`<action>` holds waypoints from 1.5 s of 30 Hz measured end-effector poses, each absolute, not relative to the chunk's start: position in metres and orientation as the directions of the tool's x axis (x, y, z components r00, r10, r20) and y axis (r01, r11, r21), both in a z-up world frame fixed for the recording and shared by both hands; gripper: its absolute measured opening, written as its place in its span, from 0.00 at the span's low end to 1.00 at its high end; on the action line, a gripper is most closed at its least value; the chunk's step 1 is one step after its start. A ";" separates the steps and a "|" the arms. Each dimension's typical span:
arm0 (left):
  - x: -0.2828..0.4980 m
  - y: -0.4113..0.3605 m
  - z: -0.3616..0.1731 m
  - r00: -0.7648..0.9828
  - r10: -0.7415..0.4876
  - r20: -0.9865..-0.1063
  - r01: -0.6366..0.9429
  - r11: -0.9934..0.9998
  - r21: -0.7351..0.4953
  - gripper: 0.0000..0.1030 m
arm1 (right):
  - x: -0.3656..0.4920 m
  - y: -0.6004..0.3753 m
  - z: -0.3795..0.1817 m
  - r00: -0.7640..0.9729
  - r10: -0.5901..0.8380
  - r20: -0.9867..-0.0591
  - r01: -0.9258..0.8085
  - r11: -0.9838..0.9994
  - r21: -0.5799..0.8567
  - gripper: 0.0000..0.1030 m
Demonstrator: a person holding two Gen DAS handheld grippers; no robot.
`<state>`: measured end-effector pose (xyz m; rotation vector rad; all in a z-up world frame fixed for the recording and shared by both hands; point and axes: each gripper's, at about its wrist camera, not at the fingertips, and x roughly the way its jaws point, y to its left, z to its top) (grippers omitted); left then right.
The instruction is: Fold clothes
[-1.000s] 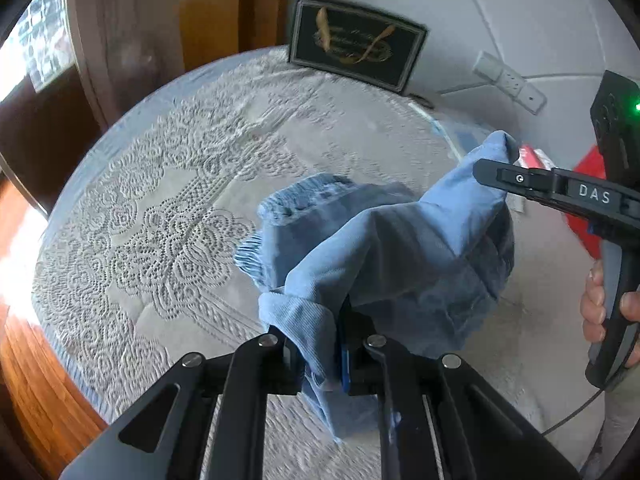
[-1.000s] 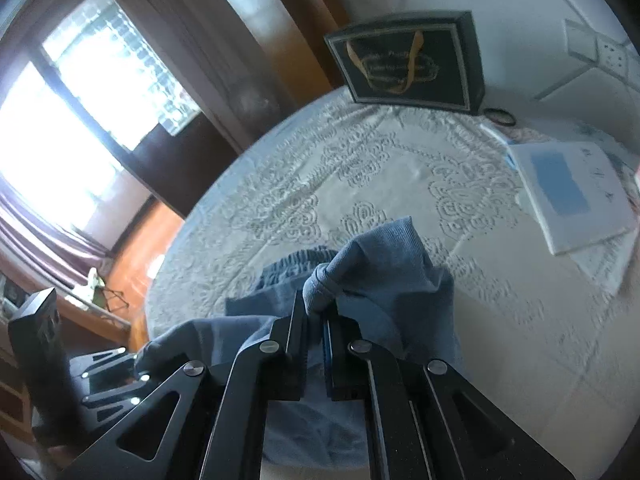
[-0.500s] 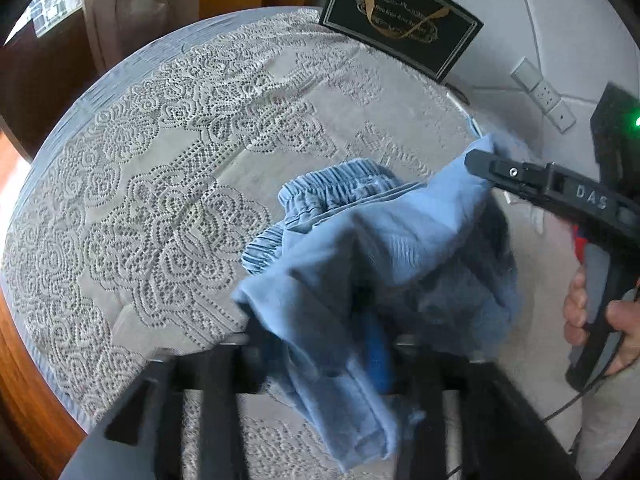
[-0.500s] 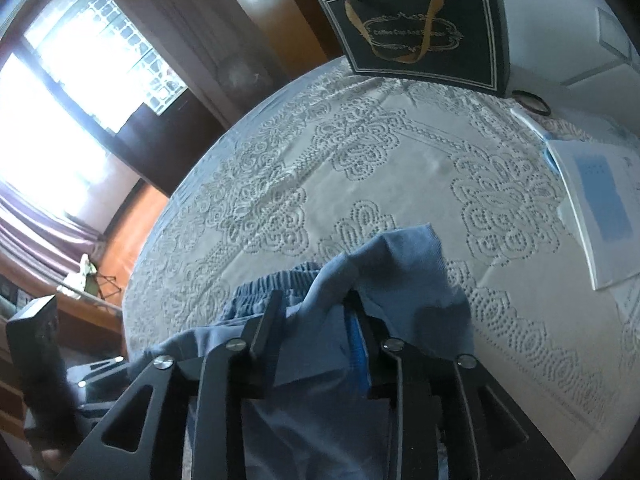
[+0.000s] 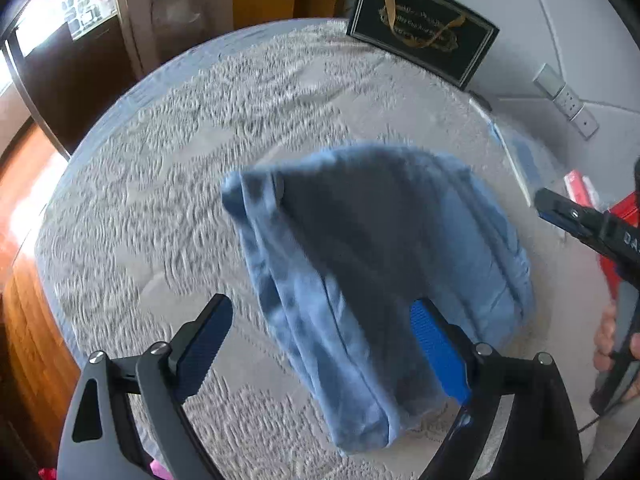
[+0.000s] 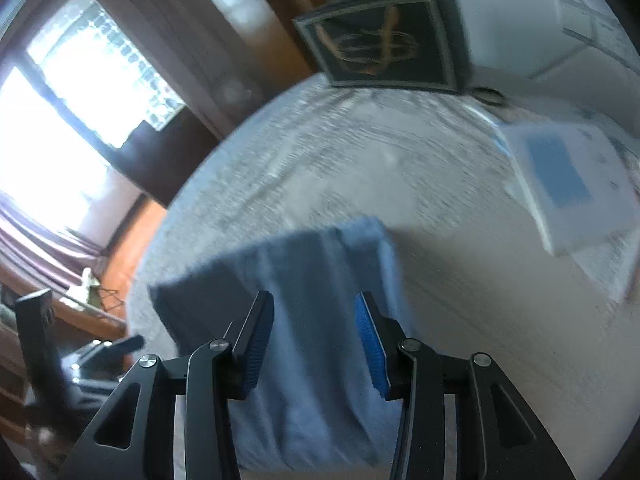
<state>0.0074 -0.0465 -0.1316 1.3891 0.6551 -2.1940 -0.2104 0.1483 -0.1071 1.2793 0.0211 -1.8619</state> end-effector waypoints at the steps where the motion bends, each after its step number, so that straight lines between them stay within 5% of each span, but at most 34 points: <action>1: 0.008 -0.042 -0.136 -0.377 -0.119 -0.918 0.607 -0.781 -0.148 0.89 | -0.209 0.158 -0.111 -0.113 -0.614 -0.781 0.635 -0.649 0.419 0.41; 16: 0.017 0.007 -0.187 -0.301 -0.138 -0.944 0.582 -0.810 -0.067 0.88 | -0.194 0.202 -0.173 -0.051 -0.508 -0.860 0.573 -0.720 0.391 0.52; 18: 0.016 0.009 -0.191 -0.308 -0.105 -0.946 0.559 -0.824 -0.090 0.59 | -0.195 0.193 -0.178 -0.055 -0.496 -0.867 0.586 -0.718 0.374 0.51; 22: 0.018 0.012 -0.188 -0.328 -0.083 -0.941 0.527 -0.843 -0.109 0.38 | -0.188 0.175 -0.183 -0.064 -0.421 -0.905 0.641 -0.712 0.286 0.28; 26: 0.028 0.002 -0.179 -0.345 -0.067 -0.936 0.535 -0.833 -0.138 0.26 | -0.188 0.181 -0.172 -0.066 -0.422 -0.904 0.626 -0.723 0.292 0.20; 34: 0.063 -0.014 -0.181 -0.313 -0.092 -0.945 0.574 -0.811 -0.111 0.26 | -0.163 0.212 -0.187 0.058 -0.439 -0.897 0.545 -0.738 0.397 0.19; 38: 0.076 -0.021 -0.170 -0.318 -0.091 -0.944 0.588 -0.800 -0.121 0.36 | -0.158 0.228 -0.183 0.061 -0.458 -0.887 0.523 -0.742 0.419 0.21; 45: 0.076 -0.013 -0.096 -0.425 -0.175 -0.888 0.545 -0.833 -0.097 0.40 | -0.155 0.244 -0.126 -0.088 -0.529 -0.844 0.575 -0.718 0.391 0.37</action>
